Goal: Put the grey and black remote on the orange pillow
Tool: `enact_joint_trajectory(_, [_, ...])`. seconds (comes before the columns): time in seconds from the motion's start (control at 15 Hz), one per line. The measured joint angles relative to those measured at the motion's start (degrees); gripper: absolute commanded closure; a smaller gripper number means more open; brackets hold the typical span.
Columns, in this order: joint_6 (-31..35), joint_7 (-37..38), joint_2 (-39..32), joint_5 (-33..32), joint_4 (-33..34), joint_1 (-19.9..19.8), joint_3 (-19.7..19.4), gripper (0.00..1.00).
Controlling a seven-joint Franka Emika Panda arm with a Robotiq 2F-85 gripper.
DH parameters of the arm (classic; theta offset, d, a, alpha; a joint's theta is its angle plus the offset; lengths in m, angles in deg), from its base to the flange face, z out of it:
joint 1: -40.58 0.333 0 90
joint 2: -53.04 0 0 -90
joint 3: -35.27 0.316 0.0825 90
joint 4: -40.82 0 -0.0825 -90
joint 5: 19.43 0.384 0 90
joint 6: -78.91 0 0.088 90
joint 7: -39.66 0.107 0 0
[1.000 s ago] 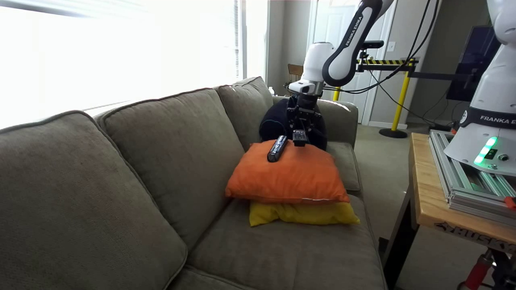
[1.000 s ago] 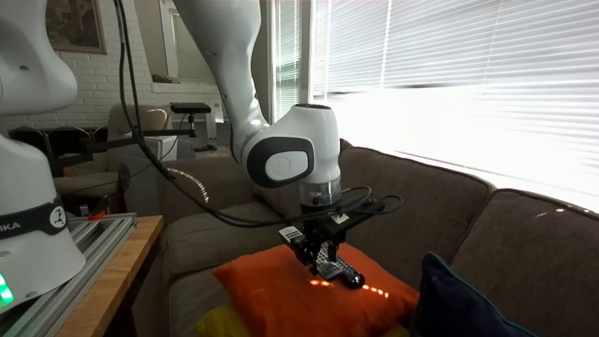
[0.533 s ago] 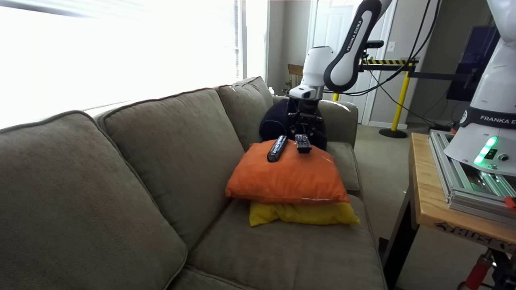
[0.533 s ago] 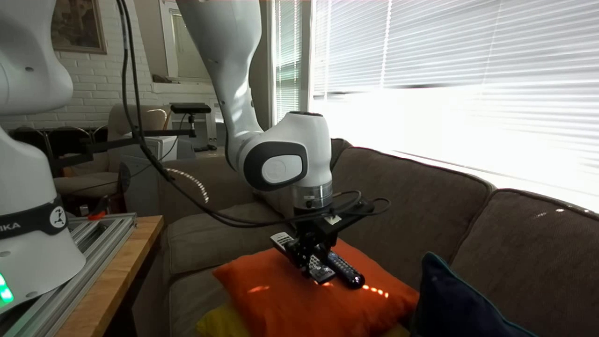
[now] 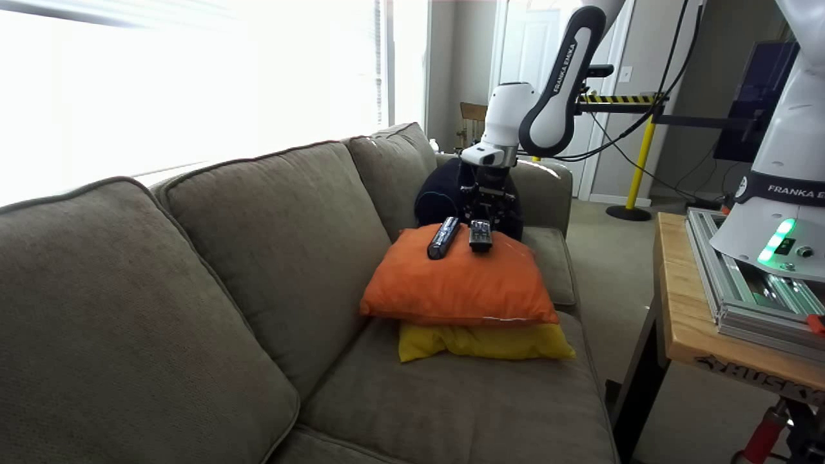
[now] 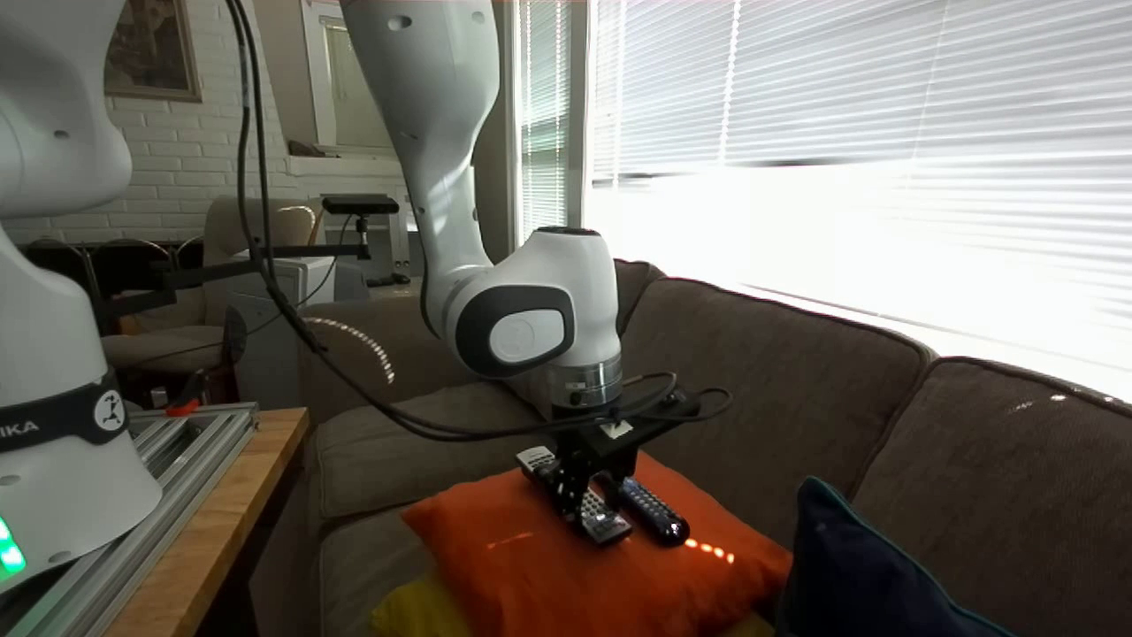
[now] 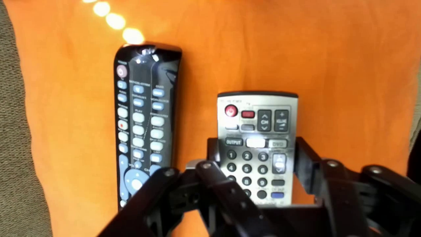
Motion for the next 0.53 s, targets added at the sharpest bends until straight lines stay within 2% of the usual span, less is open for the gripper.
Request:
enact_joint_trajectory(0.07, [0.3,0.7,-0.3,0.0,0.0,0.3,-0.3,0.18])
enact_joint_trajectory(0.27, [0.6,2.6,-0.6,0.0,0.1,0.7,-0.6,0.00])
enact_joint_trajectory(0.53, [0.9,3.7,-0.6,0.0,0.1,0.7,-0.6,0.00])
